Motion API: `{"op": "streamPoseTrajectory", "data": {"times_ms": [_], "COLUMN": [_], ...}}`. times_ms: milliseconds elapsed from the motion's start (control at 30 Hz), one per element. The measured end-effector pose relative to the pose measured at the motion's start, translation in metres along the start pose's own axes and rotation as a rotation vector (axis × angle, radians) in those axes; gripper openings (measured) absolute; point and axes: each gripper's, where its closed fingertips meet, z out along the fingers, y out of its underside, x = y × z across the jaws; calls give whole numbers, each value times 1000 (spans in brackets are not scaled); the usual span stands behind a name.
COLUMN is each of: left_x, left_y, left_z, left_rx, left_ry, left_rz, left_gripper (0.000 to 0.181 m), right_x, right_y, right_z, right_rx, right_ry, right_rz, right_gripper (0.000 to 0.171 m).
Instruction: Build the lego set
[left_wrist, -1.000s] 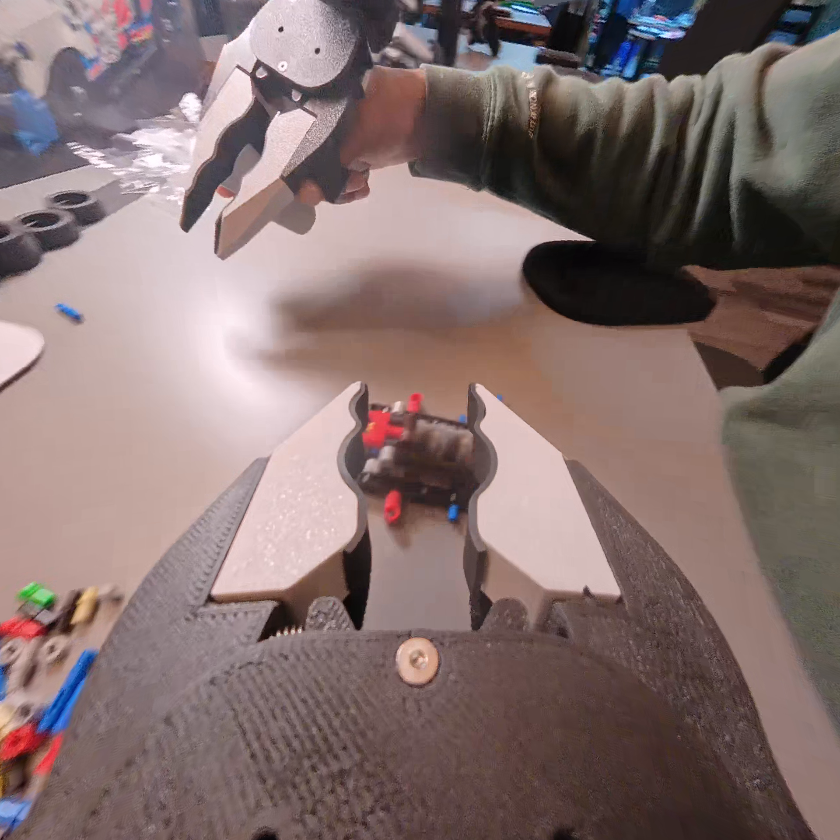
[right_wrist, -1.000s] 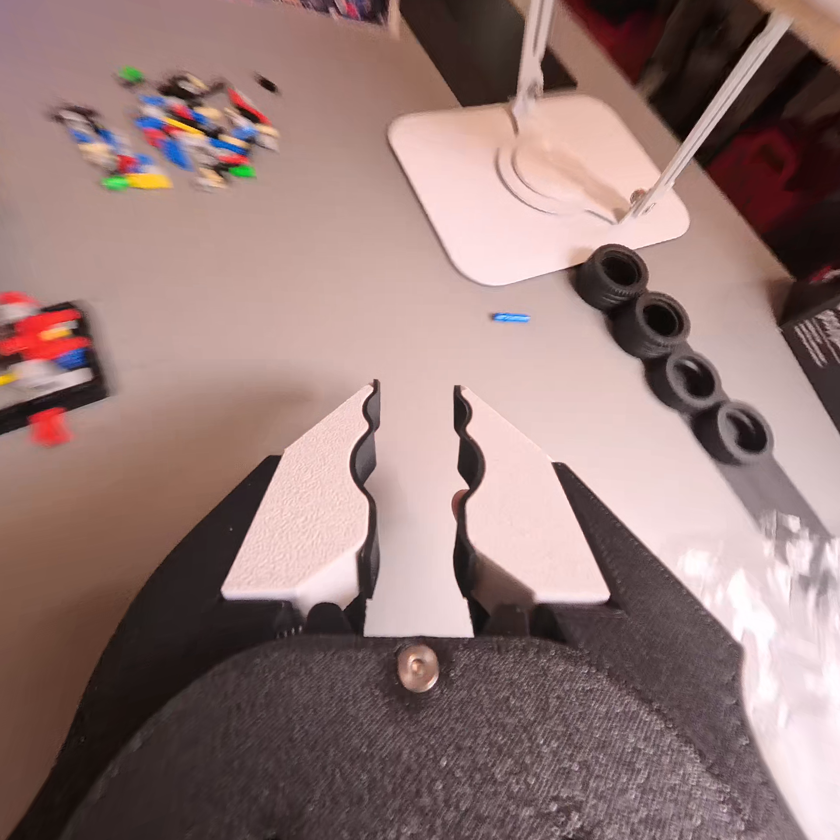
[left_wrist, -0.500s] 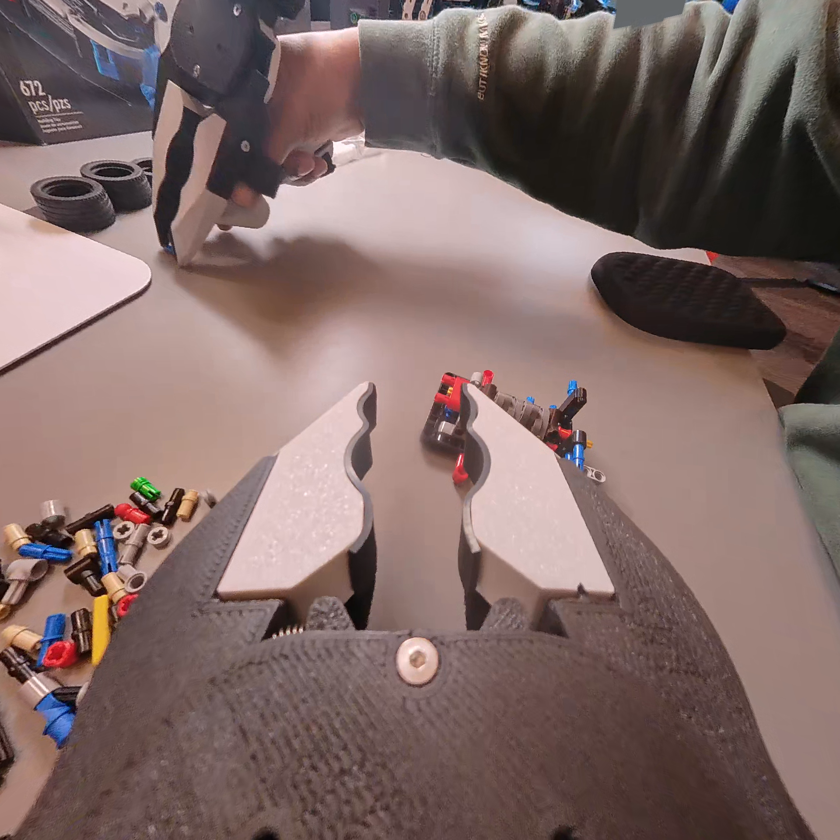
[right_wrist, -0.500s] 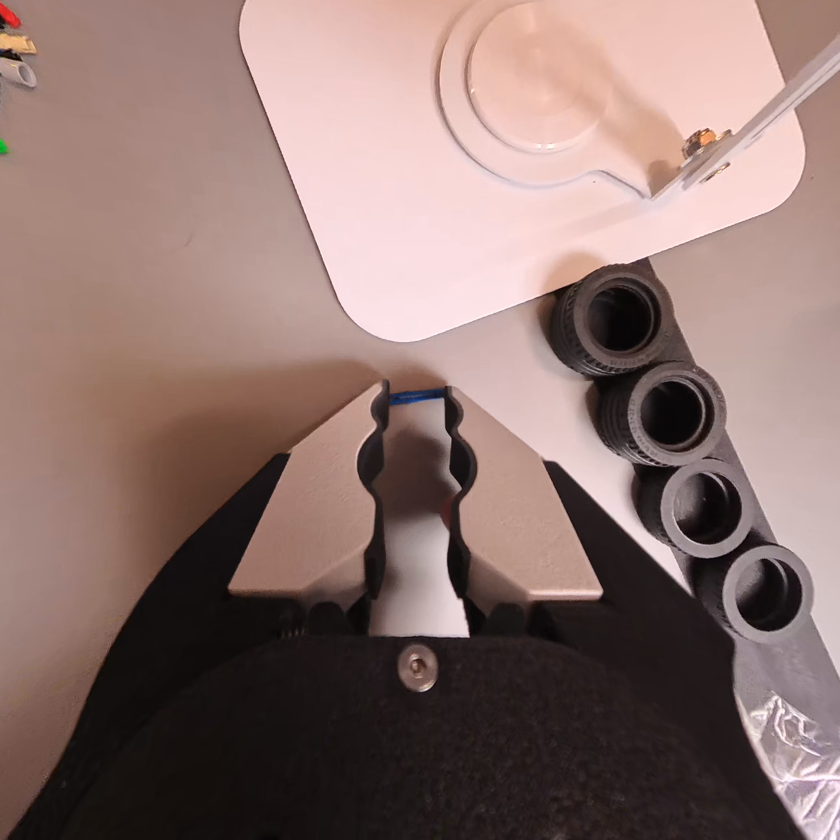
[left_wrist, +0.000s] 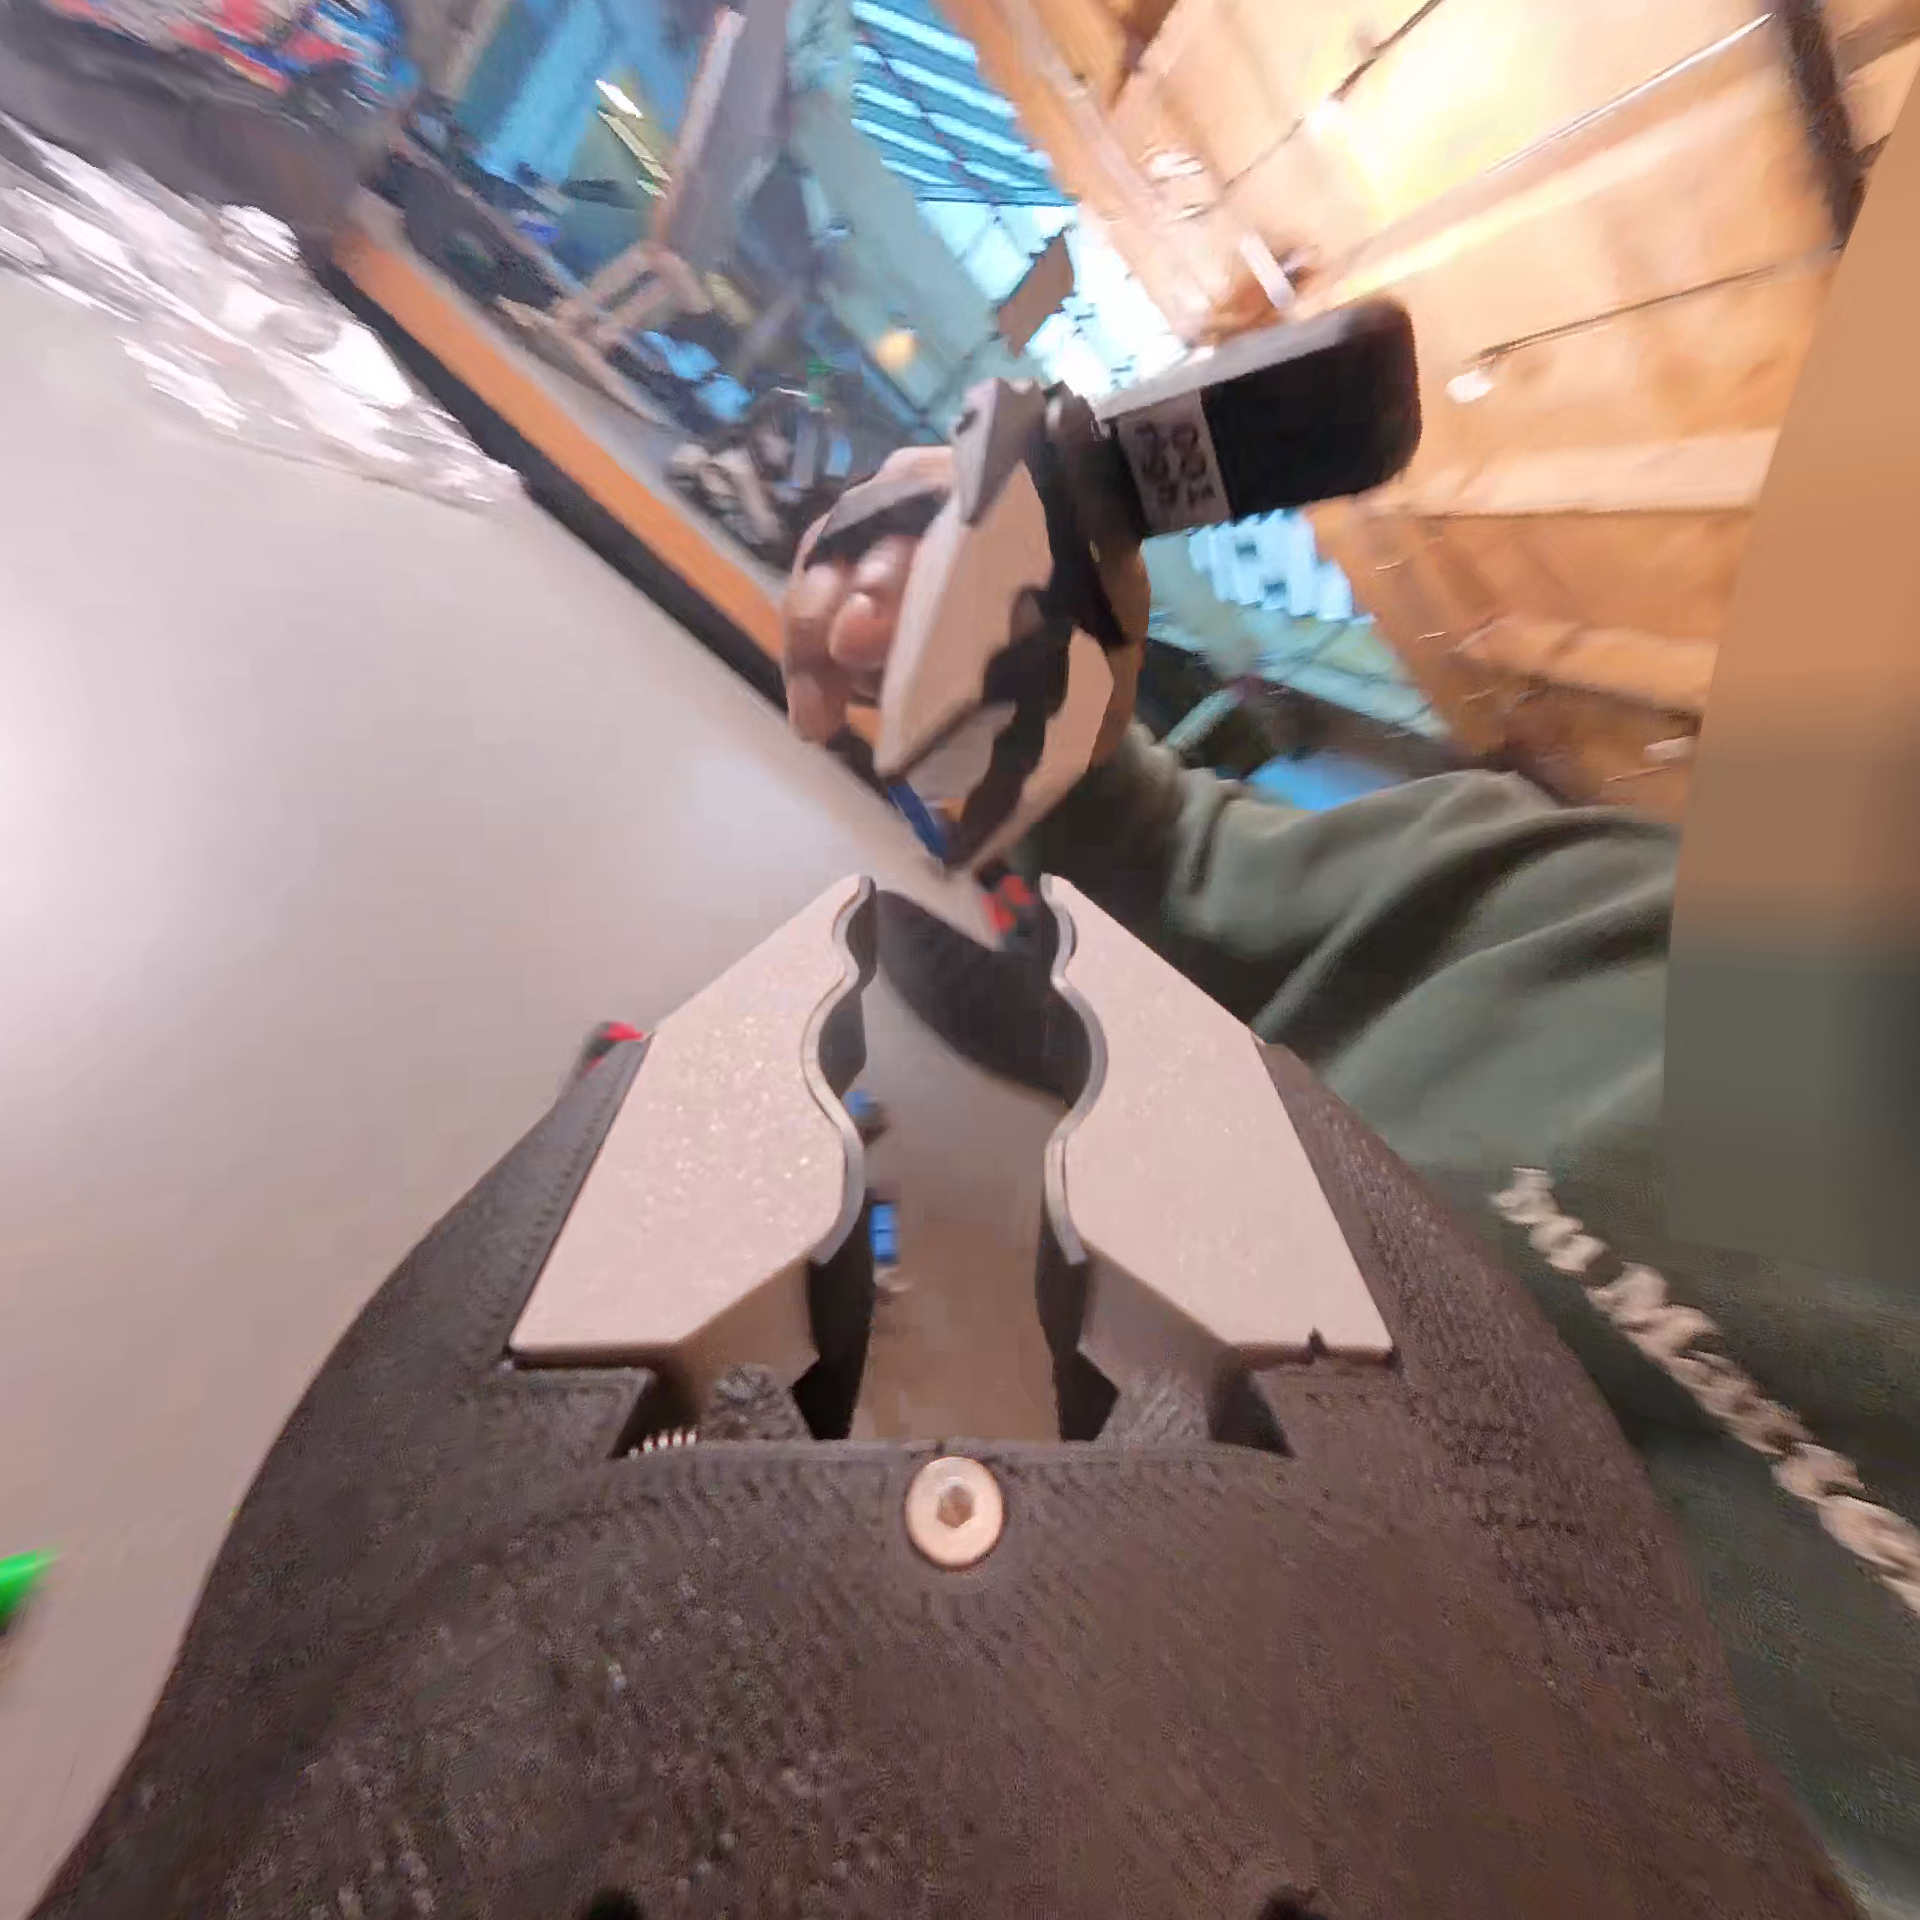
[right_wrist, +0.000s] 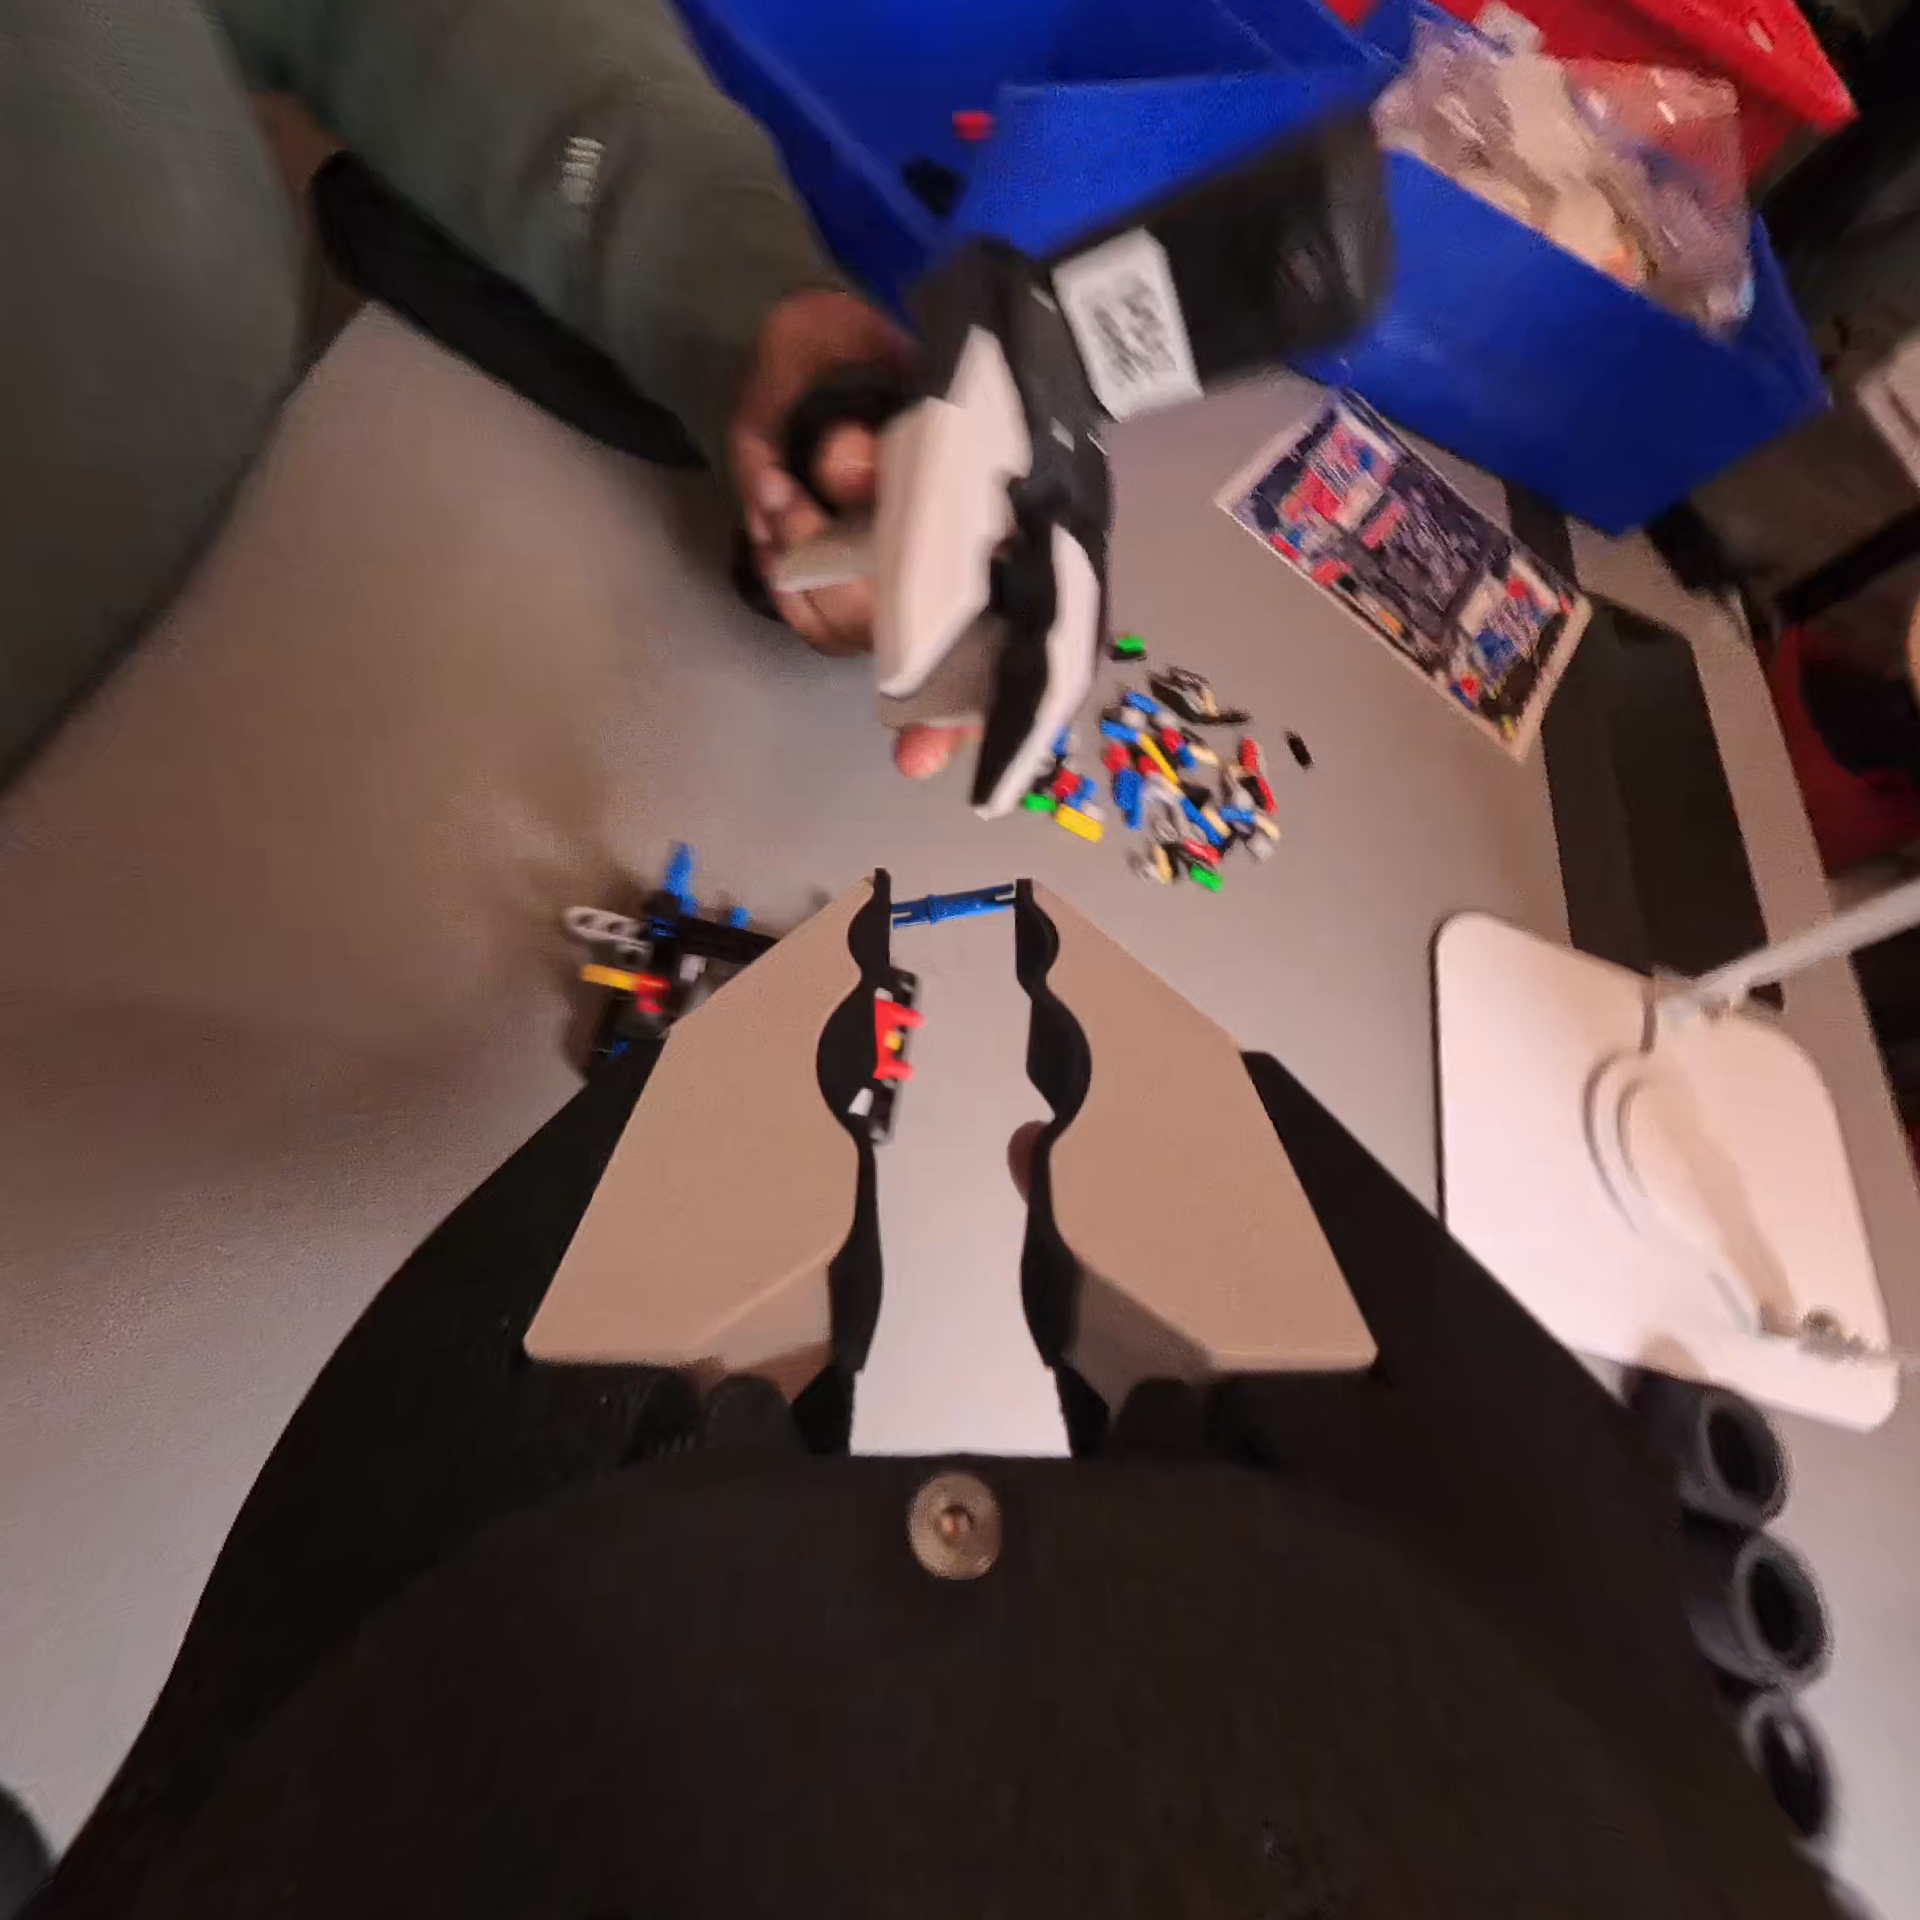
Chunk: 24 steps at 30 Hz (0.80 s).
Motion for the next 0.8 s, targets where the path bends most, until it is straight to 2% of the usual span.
{"op": "streamPoseTrajectory", "data": {"times_ms": [100, 200, 300, 433, 500, 667, 800], "left_x": [23, 44, 52, 53, 51, 38, 40], "left_y": [14, 27, 40, 32, 21, -13, -14], "left_z": [13, 23, 27, 27, 25, 9, 12], "left_rx": [-50, -101, -153, -104, -27, 236, 275], "left_ry": [135, 217, 213, 169, 145, 93, 106], "left_rz": [-82, -91, -43, 14, 13, -132, -170], "left_gripper": [26, 23, 4, 3, 3, 2, 2], "right_x": [-34, -54, -65, -61, -48, -27, -23], "right_y": [-27, -36, -41, -45, -51, -56, -52], "right_z": [-1, 1, 4, 2, -2, -10, -9], "right_rx": [-17, -53, -73, -78, -31, 163, 166], "right_ry": [-29, -55, -64, -1, 110, 489, 737], "right_rz": [-116, -173, -207, -205, -156, -49, -125], "right_gripper": [22, 21, 21, 22, 19, 27, 19]}}
